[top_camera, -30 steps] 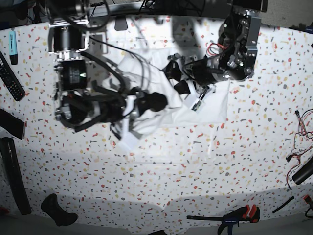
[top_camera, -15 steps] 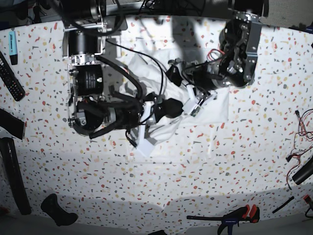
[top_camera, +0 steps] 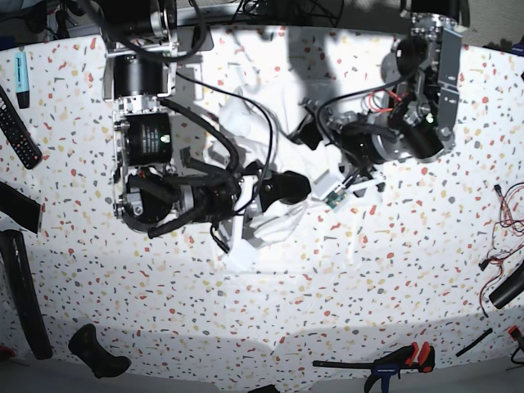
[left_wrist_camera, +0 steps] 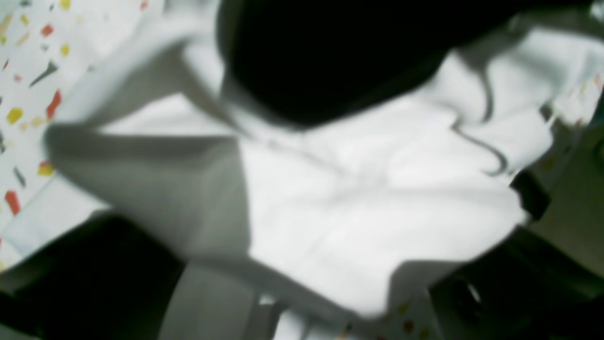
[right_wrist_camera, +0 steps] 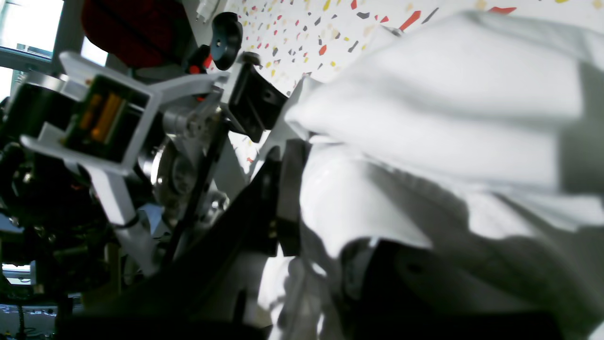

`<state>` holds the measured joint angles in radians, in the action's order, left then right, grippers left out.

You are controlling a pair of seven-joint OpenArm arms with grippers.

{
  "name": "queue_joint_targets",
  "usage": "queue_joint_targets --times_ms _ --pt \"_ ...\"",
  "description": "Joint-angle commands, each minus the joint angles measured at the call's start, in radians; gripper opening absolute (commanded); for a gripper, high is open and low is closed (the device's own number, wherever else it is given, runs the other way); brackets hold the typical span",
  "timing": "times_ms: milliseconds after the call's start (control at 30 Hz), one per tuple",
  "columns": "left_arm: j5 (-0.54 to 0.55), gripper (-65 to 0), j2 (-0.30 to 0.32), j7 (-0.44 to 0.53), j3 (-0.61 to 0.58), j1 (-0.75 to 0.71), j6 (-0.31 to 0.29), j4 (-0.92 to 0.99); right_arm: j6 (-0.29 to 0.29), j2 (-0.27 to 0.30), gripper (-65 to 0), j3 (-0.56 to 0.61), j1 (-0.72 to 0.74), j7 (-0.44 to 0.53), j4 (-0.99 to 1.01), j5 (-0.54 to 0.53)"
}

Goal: Fold the T-shirt properly
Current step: 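Open the left gripper and raise it away from the folded shirt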

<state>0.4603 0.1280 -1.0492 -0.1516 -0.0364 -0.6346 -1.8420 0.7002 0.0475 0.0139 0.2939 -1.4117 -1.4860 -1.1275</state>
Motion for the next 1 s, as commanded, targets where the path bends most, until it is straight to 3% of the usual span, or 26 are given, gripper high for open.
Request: queue_joint_targets --times_ms 0,367,533,633,800,967 --pt "0.01 -25.9 0.02 0.0 0.002 0.014 0.009 -0.02 -0.002 0.0 -65.0 -0.001 0.025 0.015 -0.017 -0.027" --pt "0.005 -25.9 0.264 -0.005 0.002 0.014 0.143 -0.076 -0.002 -0.001 -65.0 -0.001 0.025 0.015 -0.018 -0.028" --pt "-0.173 -25.9 0.338 0.026 0.002 -0.022 0.276 -0.076 -0.002 -0.002 -65.0 -0.001 0.024 0.015 -0.018 -0.028" --pt "-0.251 -25.9 0.337 0.073 0.001 -0.08 0.352 -0.076 -0.002 -0.013 -65.0 0.0 0.024 0.015 -0.018 -0.037" --pt "-0.275 -25.9 0.317 0.203 -0.001 -0.197 0.356 -0.058 -0.002 -0.07 -65.0 0.0 0.024 0.015 -0.018 -0.039" --pt "-0.329 -25.9 0.258 0.236 -0.001 -0.213 0.359 0.013 -0.002 -0.134 -65.0 0.0 0.024 0.015 -0.017 -0.038"
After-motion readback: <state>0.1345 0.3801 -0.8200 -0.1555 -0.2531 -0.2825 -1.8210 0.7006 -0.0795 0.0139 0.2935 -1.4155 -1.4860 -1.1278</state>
